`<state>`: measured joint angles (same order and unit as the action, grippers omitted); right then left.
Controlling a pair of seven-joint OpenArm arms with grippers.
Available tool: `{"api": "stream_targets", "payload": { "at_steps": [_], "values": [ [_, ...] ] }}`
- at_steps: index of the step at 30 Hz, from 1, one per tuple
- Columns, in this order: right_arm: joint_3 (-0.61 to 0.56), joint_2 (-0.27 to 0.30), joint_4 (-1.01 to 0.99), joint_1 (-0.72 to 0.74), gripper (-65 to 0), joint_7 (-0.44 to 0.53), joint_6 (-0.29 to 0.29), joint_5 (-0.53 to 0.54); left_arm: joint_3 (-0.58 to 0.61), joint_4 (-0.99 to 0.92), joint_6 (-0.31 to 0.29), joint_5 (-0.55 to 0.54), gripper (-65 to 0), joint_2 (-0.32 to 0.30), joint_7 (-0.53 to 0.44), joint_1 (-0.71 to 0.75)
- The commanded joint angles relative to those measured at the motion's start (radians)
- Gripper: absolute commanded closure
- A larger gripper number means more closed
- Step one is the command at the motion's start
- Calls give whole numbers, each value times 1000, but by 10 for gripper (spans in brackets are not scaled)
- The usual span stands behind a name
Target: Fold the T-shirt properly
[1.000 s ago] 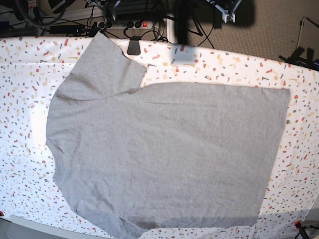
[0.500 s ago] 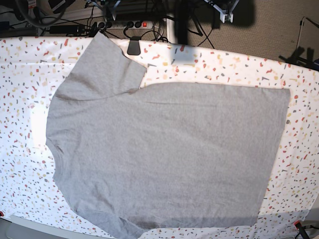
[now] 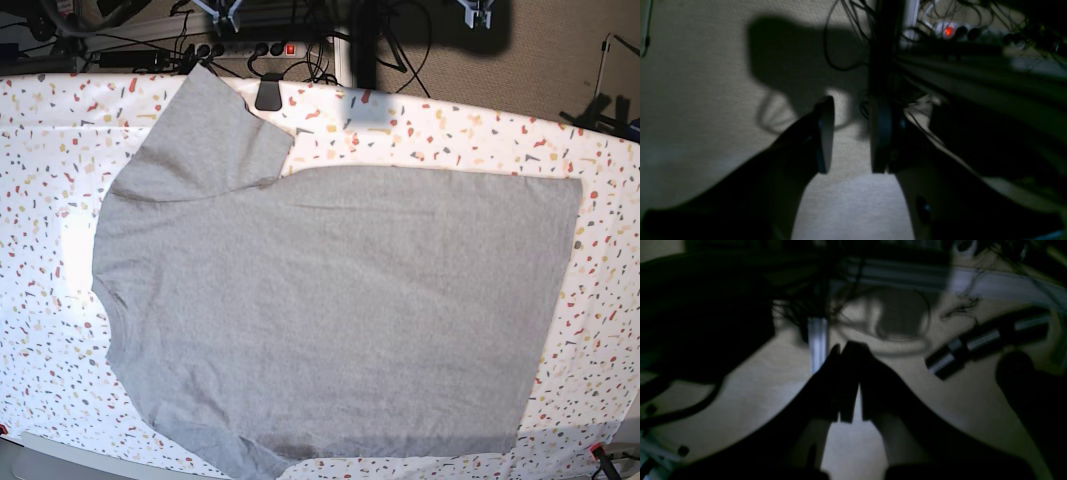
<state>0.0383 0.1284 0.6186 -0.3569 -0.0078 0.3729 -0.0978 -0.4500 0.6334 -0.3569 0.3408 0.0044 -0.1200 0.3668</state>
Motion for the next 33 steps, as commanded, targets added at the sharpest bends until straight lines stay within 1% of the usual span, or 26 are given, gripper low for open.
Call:
{"api": "stream_targets", "payload": {
  "at_steps": [1, 3, 5, 8, 13, 15, 18, 21, 25, 30, 33],
  "values": [
    [1, 5, 47, -37, -6, 4, 39, 5, 0, 51, -30, -9, -183, -2, 1, 32],
    [2, 9, 152, -98, -6, 2, 81, 7, 6, 151, -60, -26, -183, -2, 27, 87],
    [1, 23, 259, -164, -6, -11, 100, 59, 31, 258, -60, -39, -183, -2, 56, 149],
    [1, 60, 426, -267, -6, -48, 101, 163, 100, 423, -60, -38, -183, -8, 75, 248],
    [2, 145, 705, -444, -6, -89, 101, 232, 204, 682, -60, -38, -183, -21, 80, 396],
    [3, 183, 810, -514, -6, -95, 98, 264, 233, 777, -59, -39, -183, -37, 108, 437],
    [29, 218, 967, -610, -6, -123, 99, 297, 257, 911, -59, -38, -183, -73, 161, 486],
    [90, 220, 1120, -687, -6, -150, 100, 279, 257, 1039, -59, -38, -183, -115, 181, 526],
    [196, 220, 1308, -764, -6, -151, 99, 250, 257, 1201, -59, -25, -183, -191, 181, 571],
    [346, 221, 1500, -779, -6, -158, 98, 250, 257, 1365, -59, 59, -184, -285, 180, 580],
    [422, 221, 1582, -768, -6, -158, 96, 221, 257, 1438, -59, 99, -218, -329, 169, 571]
  ]
}}
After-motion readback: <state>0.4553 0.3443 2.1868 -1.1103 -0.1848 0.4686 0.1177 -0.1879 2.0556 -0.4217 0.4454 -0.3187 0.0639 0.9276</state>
